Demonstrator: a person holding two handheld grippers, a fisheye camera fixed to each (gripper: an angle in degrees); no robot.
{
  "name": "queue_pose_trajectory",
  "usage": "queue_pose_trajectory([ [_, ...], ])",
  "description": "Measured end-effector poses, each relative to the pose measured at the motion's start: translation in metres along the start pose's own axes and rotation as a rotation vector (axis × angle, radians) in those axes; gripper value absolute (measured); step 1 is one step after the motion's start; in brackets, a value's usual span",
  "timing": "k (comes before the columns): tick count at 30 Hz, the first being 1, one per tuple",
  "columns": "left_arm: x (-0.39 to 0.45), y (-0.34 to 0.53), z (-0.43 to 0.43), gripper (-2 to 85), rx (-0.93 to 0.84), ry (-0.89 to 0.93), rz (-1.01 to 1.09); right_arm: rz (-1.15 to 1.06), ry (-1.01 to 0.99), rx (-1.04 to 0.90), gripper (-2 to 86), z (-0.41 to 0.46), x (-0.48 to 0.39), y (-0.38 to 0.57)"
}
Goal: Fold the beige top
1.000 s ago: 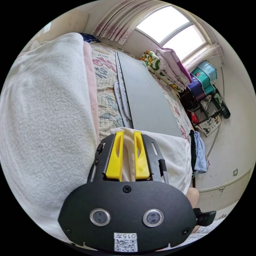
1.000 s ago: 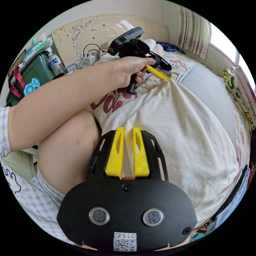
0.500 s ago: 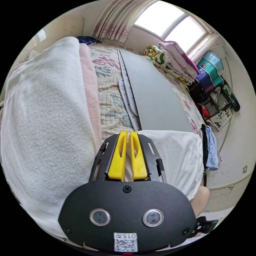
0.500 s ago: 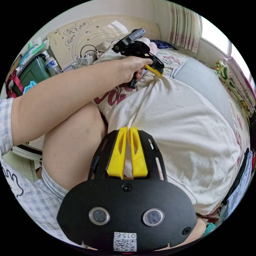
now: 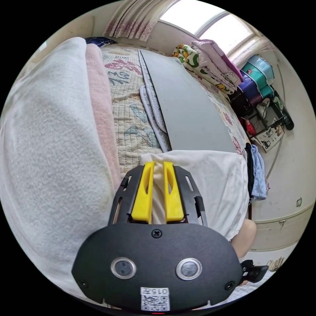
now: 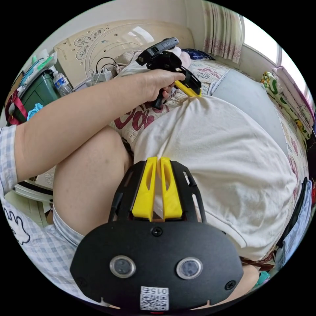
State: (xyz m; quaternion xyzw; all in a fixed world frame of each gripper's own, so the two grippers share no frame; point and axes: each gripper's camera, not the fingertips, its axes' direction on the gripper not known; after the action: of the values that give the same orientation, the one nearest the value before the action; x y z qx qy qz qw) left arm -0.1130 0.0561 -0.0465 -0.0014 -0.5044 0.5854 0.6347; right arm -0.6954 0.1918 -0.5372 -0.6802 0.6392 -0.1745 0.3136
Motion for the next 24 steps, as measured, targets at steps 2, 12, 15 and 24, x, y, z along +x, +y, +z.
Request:
queue_pose_trajectory([
  [2, -0.002, -0.001, -0.002, 4.0, 0.005, 0.011, -0.002, -0.007, 0.008, 0.000, 1.1, -0.004, -0.001, 0.002],
  [12, -0.003, -0.002, -0.024, 2.2, 0.003, -0.037, 0.010, 0.059, 0.069, 0.029, 4.6, -0.038, -0.007, 0.012],
  [15, -0.003, 0.005, -0.054, 5.1, 0.080, 0.060, 0.025, 0.039, 0.016, 0.084, 7.5, -0.071, 0.003, 0.031],
  [24, 0.054, 0.102, -0.193, 6.2, 0.351, 0.328, 0.527, 0.245, 0.165, 0.203, 8.2, -0.200, 0.104, 0.128],
])
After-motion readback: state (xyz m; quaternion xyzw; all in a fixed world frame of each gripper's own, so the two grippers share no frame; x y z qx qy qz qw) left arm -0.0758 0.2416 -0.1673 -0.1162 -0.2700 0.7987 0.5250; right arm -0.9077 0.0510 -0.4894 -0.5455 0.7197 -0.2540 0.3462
